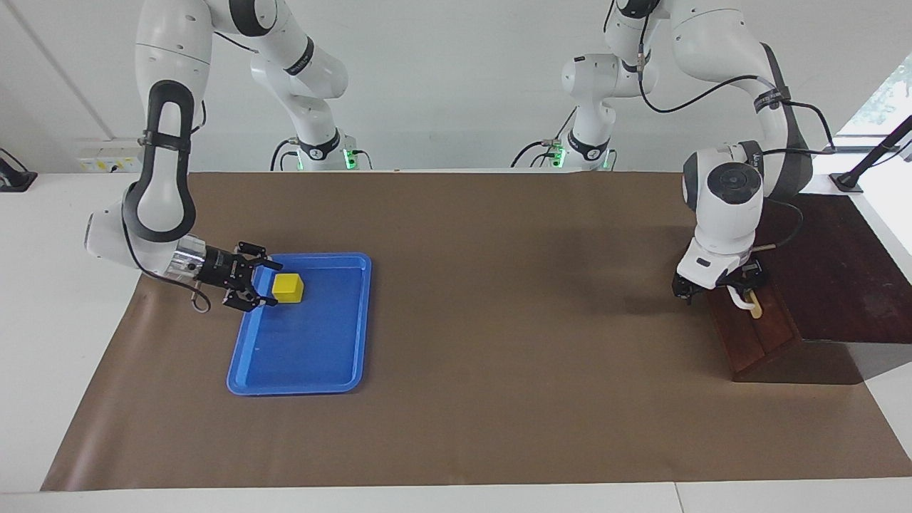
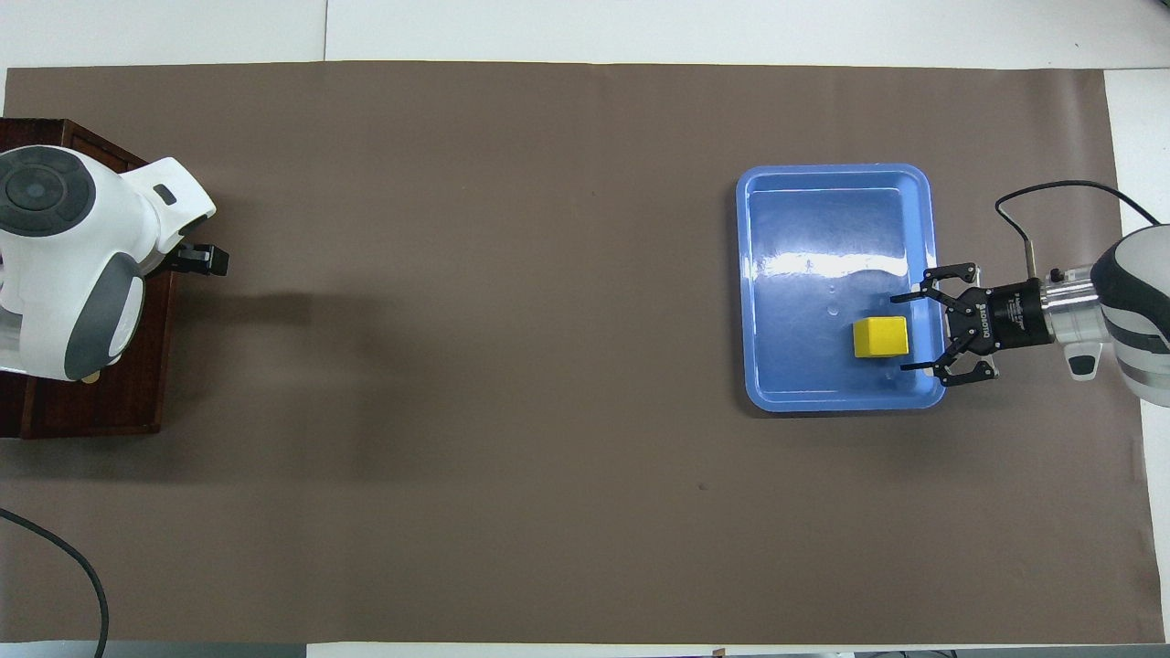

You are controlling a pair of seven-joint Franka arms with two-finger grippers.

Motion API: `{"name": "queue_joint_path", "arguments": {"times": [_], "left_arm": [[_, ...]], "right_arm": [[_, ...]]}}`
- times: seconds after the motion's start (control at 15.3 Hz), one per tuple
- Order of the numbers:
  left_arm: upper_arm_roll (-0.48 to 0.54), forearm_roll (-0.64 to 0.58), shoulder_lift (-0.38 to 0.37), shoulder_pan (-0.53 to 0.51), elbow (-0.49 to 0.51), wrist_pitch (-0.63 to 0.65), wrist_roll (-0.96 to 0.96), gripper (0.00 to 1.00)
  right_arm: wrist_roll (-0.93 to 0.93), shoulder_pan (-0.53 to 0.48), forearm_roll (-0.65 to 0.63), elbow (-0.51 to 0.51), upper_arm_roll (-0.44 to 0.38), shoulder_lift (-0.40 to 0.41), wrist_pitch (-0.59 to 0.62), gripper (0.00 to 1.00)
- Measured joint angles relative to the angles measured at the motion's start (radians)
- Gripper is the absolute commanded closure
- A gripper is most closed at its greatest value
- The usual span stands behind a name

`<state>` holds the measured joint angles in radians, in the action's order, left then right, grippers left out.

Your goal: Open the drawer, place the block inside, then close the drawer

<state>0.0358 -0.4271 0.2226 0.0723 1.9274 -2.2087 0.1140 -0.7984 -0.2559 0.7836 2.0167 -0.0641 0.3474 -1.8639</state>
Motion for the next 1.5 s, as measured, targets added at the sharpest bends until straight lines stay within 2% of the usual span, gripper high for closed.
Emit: {"name": "queue_joint_path", "arguments": {"times": [0.52,0.72,0.78,0.92,0.98,1.18,1.24,1.31,1.5], "left_arm": [[-0.072,-0.001,-0.001,0.024,0.0,-0.008,0.17,0.0],[-0.084,0.006,-0.001,0.026,-0.001,-0.007,0.189,0.0],[-0.094,0.012,-0.002,0.027,-0.001,-0.007,0.208,0.0],[-0.12,0.015,-0.002,0.027,-0.002,-0.007,0.251,0.0],[-0.134,0.016,-0.002,0.027,-0.002,-0.006,0.271,0.0],[-0.167,0.018,-0.002,0.028,-0.002,0.003,0.304,0.0],[-0.171,0.018,-0.002,0.028,-0.002,0.006,0.307,0.0],[-0.172,0.018,-0.002,0.028,-0.002,0.007,0.308,0.0],[-0.172,0.019,-0.002,0.028,-0.002,0.009,0.308,0.0]], "right_arm": [[0.0,0.002,0.0,0.025,0.003,-0.001,-0.035,0.07],[0.0,0.003,0.0,0.028,0.003,-0.002,-0.036,0.14],[0.0,0.003,0.0,0.028,0.003,-0.002,-0.037,0.19],[0.0,0.003,0.0,0.029,0.003,-0.003,-0.037,0.37],[0.0,0.003,0.0,0.029,0.003,-0.004,-0.037,0.53],[0.0,0.003,0.001,0.03,0.003,-0.006,-0.037,0.79],[0.0,0.003,0.001,0.03,0.004,-0.007,-0.037,0.97],[0.002,0.004,0.001,0.03,0.004,-0.008,-0.037,1.0],[0.009,0.009,0.002,0.008,0.01,-0.012,-0.036,1.0]]}}
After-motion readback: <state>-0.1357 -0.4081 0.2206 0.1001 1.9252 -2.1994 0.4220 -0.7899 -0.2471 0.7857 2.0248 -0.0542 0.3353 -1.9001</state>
